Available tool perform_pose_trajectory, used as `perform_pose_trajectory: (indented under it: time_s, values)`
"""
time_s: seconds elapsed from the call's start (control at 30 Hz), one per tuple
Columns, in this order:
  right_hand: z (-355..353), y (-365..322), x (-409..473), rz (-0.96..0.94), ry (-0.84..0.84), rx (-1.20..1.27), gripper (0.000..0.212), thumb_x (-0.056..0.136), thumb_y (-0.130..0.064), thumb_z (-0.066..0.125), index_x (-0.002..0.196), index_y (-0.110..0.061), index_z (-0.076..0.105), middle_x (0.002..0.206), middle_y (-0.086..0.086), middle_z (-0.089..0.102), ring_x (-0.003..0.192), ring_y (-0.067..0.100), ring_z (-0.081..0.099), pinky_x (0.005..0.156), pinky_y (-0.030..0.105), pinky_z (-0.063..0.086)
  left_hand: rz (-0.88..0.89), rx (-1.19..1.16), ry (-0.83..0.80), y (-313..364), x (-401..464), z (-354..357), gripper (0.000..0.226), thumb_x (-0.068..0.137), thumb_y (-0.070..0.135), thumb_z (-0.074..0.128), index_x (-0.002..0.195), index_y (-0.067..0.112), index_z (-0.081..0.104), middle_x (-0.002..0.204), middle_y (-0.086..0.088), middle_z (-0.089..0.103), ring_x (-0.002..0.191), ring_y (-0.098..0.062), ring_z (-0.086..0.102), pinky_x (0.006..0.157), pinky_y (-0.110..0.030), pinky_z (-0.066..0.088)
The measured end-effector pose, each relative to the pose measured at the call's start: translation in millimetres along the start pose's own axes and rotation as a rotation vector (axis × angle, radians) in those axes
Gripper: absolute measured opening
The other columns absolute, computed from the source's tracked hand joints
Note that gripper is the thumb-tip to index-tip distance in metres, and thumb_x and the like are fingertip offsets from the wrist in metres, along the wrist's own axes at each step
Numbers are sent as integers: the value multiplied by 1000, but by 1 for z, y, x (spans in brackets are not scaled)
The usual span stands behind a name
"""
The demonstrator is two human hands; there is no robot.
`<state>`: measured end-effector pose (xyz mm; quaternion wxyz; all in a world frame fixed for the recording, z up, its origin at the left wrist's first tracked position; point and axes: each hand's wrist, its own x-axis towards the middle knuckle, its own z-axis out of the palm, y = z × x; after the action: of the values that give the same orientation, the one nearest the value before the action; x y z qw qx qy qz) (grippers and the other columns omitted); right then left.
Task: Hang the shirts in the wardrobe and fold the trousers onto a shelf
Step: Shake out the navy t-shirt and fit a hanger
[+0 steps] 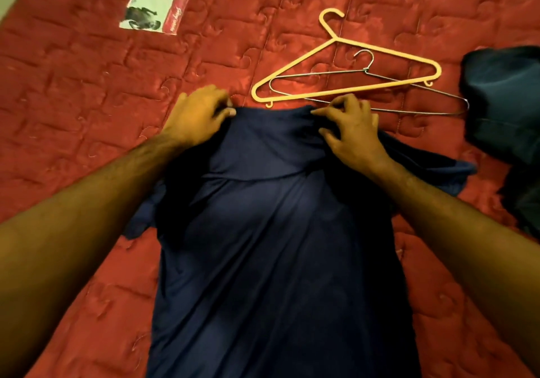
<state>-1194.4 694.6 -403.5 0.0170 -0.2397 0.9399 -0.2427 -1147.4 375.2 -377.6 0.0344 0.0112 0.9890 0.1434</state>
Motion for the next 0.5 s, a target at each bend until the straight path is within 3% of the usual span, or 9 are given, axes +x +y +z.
perform_pose_trajectory:
  time_s: [0.1, 0.2, 0.33, 0.43, 0.5]
  values:
    - [7, 0, 3, 28, 1, -45, 47, 90, -34, 65, 135, -35, 54, 130, 2, 45, 117, 27, 41, 89, 38, 28, -203, -244, 152, -1, 20, -2, 18, 98, 33, 57, 98, 15, 61, 103, -8, 70, 98, -30, 64, 85, -39, 48]
    - [9, -3, 6, 102, 49, -3, 53, 89, -35, 66, 139, -31, 50, 129, 3, 45, 115, 29, 42, 91, 40, 32, -238, -359, 48, 3, 27, 1, 26, 98, 30, 62, 104, 5, 58, 99, -7, 65, 93, -24, 61, 76, -27, 38]
    - [9, -9, 0, 102, 71, 32, 55, 86, -27, 69, 137, -31, 50, 127, 3, 44, 115, 27, 43, 88, 37, 31, -181, -258, -113, -1, 5, 7, 52, 84, 46, 76, 113, 10, 53, 104, -1, 58, 94, -18, 54, 81, -33, 42]
    - [3, -22, -12, 159, 120, 38, 59, 82, -19, 69, 136, -31, 50, 132, 3, 43, 119, 27, 42, 94, 44, 34, -271, -193, -168, -15, -9, 6, 41, 81, 45, 79, 97, 19, 51, 90, 1, 60, 85, -22, 55, 73, -35, 41]
    - [-3, -42, -28, 170, 212, -84, 60, 79, -12, 65, 135, -30, 51, 137, 3, 41, 122, 27, 39, 97, 44, 30, -307, -225, -151, -18, -15, 2, 32, 83, 40, 78, 82, 22, 52, 76, 4, 57, 80, -24, 57, 68, -35, 40]
